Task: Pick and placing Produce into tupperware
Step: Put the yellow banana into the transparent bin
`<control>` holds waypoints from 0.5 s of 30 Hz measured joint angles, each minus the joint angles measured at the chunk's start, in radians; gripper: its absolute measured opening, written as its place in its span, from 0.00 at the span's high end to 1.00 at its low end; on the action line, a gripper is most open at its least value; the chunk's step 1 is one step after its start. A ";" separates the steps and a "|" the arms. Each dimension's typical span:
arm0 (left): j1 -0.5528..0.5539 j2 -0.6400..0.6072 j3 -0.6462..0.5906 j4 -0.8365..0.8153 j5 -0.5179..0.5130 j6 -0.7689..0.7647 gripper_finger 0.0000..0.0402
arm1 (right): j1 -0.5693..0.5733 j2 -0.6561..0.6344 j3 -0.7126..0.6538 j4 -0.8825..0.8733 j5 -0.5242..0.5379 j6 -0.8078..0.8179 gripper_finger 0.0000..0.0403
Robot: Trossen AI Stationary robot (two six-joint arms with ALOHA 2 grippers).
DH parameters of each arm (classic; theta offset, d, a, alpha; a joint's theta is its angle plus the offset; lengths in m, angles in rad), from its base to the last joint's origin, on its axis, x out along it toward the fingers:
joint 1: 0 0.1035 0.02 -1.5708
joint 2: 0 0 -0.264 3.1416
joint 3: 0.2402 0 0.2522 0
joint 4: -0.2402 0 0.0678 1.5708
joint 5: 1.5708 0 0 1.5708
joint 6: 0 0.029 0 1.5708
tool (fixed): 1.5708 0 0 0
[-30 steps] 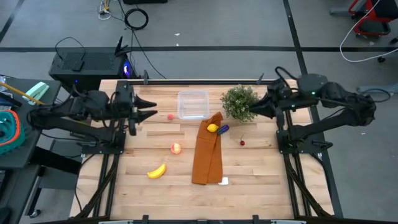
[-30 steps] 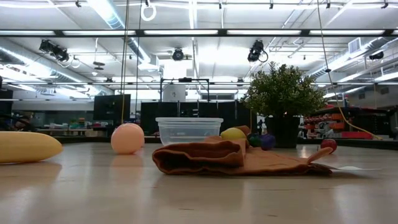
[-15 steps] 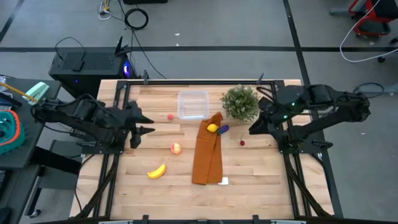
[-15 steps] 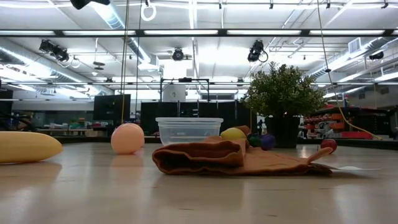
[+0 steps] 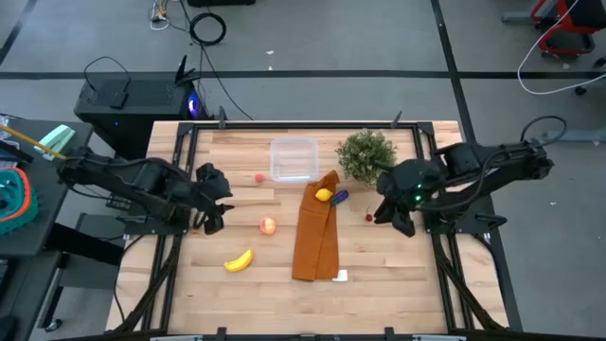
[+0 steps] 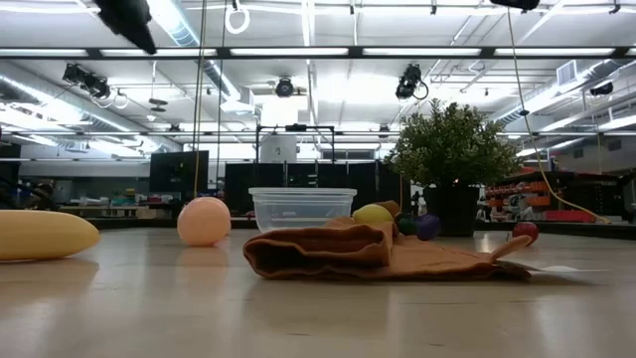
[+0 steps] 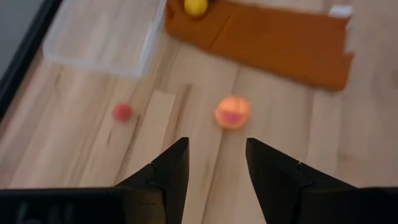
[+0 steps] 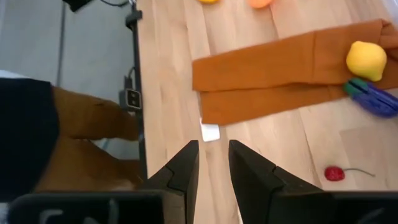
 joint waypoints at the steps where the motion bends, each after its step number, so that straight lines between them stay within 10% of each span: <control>1: 0.000 0.013 0.000 -0.014 0.009 -0.017 0.58 | 0.005 0.006 0.000 0.000 0.006 0.000 0.77; 15: -0.012 0.190 -0.001 -0.029 0.253 -0.396 0.58 | 0.010 0.053 0.000 -0.095 0.182 0.079 0.77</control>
